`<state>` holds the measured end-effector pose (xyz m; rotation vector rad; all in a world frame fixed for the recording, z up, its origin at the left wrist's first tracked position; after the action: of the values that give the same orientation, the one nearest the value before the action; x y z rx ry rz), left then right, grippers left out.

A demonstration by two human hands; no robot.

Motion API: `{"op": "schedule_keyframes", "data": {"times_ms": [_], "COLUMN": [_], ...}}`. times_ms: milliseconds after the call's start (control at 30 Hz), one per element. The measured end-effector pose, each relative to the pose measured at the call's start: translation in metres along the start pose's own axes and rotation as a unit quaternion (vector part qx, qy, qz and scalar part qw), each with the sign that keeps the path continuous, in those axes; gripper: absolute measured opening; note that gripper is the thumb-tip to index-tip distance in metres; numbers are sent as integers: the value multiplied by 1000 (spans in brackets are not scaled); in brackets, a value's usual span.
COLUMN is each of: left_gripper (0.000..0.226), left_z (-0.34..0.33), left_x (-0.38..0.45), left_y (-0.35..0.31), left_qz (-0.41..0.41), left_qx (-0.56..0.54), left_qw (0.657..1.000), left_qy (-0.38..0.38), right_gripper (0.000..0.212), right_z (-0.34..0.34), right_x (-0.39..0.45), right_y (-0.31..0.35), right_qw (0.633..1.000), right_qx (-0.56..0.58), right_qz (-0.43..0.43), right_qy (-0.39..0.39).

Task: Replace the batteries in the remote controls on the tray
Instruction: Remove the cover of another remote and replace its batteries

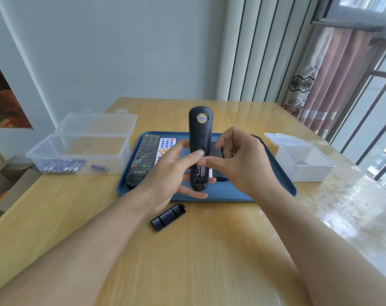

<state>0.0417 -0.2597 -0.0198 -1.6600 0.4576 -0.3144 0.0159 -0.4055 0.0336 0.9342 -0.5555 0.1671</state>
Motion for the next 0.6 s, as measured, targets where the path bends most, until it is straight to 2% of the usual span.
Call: {"op": "schedule_keyframes", "data": {"times_ms": [133,233,333,400,500,600], "left_gripper": [20,21,25,27,28,27], "left_z": [-2,5,15,20,24,29], "left_x": [-1,0,2,3,5,5], "left_y": [-1,-6,-8,-7,-6,-8], "left_qz": [1,-9,-10,-11,-17,-24], "left_qx": [-5,-33,-63,-66,-76,-90], "left_qw": [1000,999,997,996,993,990], "left_qy": [8,-18,-50,-65,-86,-107], "right_gripper": [44,35,12,17,26,23], "right_z": [-2,-3,-8,-14,-19,-24], "right_x": [-1,0,-2,-6,-9,-10], "right_y": [-3,-10,-28,-36,-30,-18], "right_qw": [1000,993,958,926,893,870], "right_qx": [-23,81,208,282,361,415], "right_qz": [-18,-76,-186,-240,-253,-233], "right_qy": [9,32,63,69,91,129]}}
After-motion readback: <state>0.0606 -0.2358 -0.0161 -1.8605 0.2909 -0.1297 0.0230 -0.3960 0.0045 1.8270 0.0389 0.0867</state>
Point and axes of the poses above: each hand's wrist, its own x-axis towards the middle knuckle, its own z-axis out of the back of the hand, y = z × x, the point moved 9 cm from there along x, towards the middle knuckle, and after that the axes turned 4 degrees about z, right-handed, at the moved point
